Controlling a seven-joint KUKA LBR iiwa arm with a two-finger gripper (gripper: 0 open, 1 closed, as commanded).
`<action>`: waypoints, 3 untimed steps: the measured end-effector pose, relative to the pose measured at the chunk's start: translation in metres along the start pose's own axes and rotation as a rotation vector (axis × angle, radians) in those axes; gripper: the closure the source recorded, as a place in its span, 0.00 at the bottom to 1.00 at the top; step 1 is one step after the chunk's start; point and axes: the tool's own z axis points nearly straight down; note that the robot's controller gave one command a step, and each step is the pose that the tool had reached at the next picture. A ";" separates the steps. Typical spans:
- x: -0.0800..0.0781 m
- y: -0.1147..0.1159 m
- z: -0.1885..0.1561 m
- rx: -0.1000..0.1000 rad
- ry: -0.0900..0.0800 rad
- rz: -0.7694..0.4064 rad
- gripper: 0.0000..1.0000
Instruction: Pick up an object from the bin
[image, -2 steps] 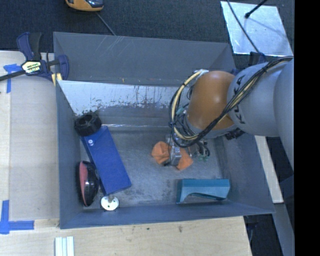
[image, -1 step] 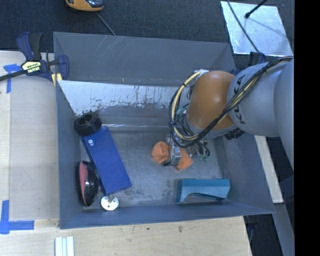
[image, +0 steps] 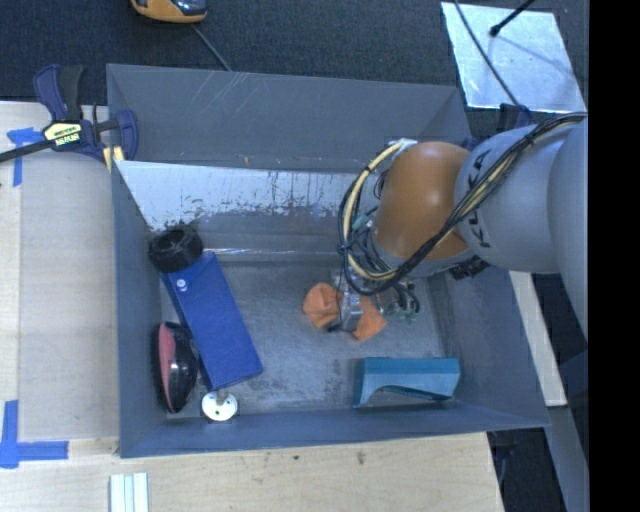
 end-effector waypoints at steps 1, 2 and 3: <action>0.000 0.000 0.000 0.000 0.000 0.000 1.00; 0.000 0.000 0.000 0.000 0.000 0.000 1.00; 0.000 0.000 0.000 0.000 0.000 0.000 1.00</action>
Offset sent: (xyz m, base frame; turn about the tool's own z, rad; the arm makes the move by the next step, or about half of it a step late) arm 0.0000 0.0000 0.0000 0.0000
